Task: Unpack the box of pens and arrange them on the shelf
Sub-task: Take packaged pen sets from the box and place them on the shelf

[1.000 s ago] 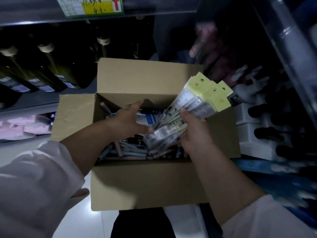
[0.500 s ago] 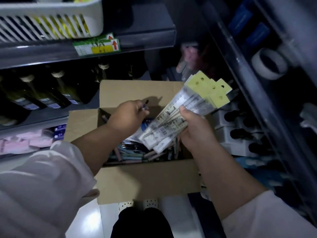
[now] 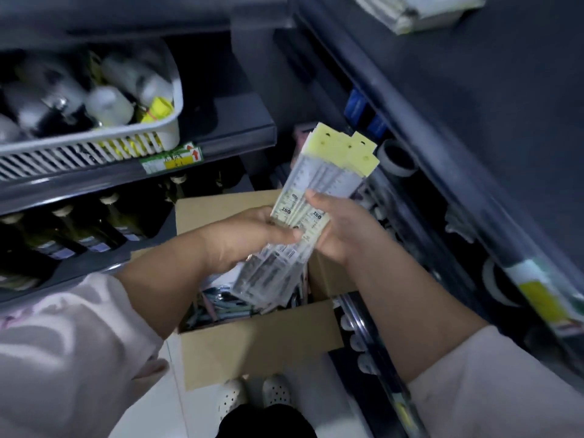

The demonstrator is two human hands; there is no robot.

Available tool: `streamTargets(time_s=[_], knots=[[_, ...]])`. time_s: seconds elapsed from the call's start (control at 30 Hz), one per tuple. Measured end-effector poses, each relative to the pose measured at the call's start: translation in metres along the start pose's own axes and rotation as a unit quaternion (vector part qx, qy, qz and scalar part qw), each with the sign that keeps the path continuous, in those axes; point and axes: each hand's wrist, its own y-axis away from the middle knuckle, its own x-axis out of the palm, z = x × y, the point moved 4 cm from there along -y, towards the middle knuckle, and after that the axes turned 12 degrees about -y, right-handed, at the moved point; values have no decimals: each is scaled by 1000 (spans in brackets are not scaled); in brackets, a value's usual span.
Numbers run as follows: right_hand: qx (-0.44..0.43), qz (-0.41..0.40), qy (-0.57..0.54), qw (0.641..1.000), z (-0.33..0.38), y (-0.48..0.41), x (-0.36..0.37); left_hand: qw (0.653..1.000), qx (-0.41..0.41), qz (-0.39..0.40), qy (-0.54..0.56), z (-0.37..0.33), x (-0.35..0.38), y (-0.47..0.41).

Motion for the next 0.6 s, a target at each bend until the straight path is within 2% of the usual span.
streamTargets(time_s=[0.2, 0.3, 0.47, 0.6], knots=[[-111, 1, -11, 994, 41, 44, 32, 998, 63, -14, -10, -60, 2, 36], [-162, -2, 39, 986, 61, 67, 43, 993, 109, -29, -31, -89, 3, 51], [-153, 10, 150, 977, 81, 103, 42, 982, 166, -77, -40, -137, 16, 70], [-171, 11, 126, 977, 108, 137, 24, 983, 159, -92, -17, -166, 36, 70]])
